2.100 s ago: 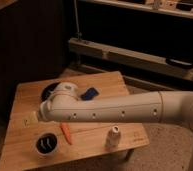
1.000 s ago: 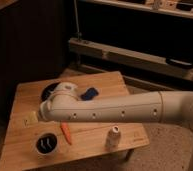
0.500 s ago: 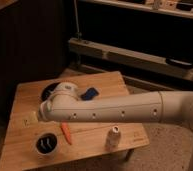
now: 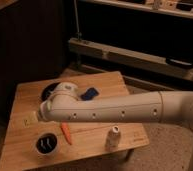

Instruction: Place the bottle in the ceramic bowl

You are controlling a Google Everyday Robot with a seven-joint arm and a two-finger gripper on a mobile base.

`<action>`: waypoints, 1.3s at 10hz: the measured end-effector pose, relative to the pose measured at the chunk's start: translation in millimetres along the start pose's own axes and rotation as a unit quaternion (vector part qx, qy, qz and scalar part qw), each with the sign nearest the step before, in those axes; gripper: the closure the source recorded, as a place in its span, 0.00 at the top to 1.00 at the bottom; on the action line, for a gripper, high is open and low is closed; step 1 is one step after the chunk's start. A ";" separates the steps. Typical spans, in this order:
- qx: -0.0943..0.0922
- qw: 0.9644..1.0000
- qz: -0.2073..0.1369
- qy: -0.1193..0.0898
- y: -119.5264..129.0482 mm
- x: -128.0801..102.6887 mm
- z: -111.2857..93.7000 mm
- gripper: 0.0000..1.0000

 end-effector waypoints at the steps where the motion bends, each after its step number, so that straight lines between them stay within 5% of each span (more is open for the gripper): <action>1: 0.008 1.000 0.017 0.010 -11.3 3.1 -0.3 0.80; 5: 0.019 0.996 0.069 0.062 -94.9 3.9 6.7 0.80; 11: 0.013 0.994 0.076 0.072 -106.9 2.9 10.5 0.80; 13: 0.007 0.992 0.098 0.082 -138.6 8.6 14.0 0.80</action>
